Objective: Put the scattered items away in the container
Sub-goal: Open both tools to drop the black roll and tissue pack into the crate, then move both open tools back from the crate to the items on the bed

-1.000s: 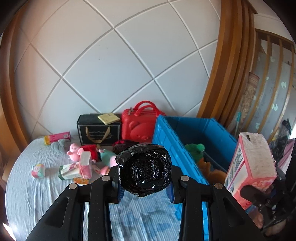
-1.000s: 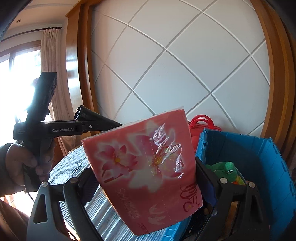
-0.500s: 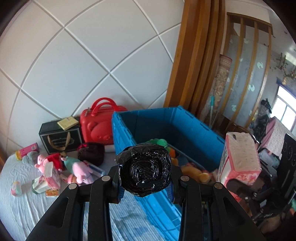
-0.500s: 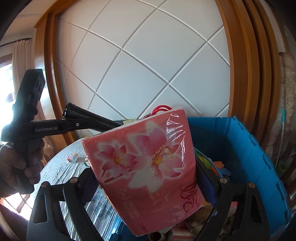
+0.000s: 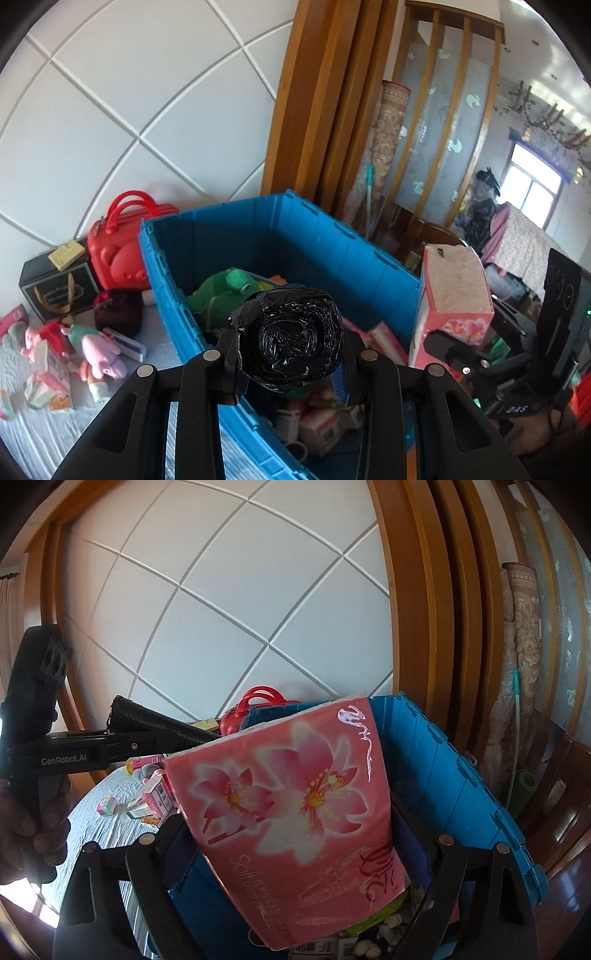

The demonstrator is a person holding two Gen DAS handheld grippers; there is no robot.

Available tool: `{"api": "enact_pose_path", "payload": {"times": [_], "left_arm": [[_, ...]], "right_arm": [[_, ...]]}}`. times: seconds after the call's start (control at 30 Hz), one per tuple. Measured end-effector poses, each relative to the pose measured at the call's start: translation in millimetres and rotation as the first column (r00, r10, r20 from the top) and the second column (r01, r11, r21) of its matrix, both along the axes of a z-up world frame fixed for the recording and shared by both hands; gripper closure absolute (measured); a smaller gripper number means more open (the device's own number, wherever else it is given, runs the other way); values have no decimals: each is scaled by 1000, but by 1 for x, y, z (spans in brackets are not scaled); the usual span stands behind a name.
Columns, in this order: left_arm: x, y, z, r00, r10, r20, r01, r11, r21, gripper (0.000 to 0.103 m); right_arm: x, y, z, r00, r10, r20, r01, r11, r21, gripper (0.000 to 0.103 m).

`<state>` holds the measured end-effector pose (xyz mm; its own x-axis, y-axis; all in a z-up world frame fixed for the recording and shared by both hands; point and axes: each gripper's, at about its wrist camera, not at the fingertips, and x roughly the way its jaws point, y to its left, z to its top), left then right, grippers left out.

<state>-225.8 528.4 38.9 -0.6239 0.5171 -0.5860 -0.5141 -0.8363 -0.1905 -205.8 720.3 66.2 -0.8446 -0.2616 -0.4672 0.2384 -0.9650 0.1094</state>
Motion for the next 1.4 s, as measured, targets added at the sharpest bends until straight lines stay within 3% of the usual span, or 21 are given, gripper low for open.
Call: {"api": "enact_pose_path", "payload": {"times": [0.27, 0.4, 0.43, 0.47, 0.53, 0.93, 1.2, 1.4], "left_arm": [[8, 29, 1, 997, -73, 6, 72, 997, 6, 69], [8, 37, 0, 996, -89, 20, 88, 996, 19, 69], [7, 39, -1, 995, -98, 29, 98, 995, 21, 61], [7, 43, -2, 993, -111, 39, 111, 994, 20, 39], [9, 44, 0, 994, -109, 22, 108, 994, 33, 21], [0, 11, -7, 999, -26, 44, 24, 999, 36, 21], [9, -41, -11, 995, 91, 31, -92, 995, 24, 21], [20, -94, -17, 980, 197, 37, -198, 979, 45, 21]], "right_arm": [[-6, 19, 1, 997, -75, 10, 75, 997, 5, 12], [-8, 27, 4, 991, -135, -12, 136, 991, 19, 7], [-8, 29, 4, 988, -151, -18, 152, 988, 24, 5], [-10, 31, 4, 986, -167, -17, 168, 985, 33, 1], [-12, 35, 4, 983, -184, -20, 185, 982, 38, 0], [-14, 37, -1, 983, -183, 4, 183, 983, 7, 0], [-25, -7, 4, 997, -78, -17, 78, 997, -2, 0], [-36, -51, 7, 1000, 19, -21, -18, 999, 28, 0]]}}
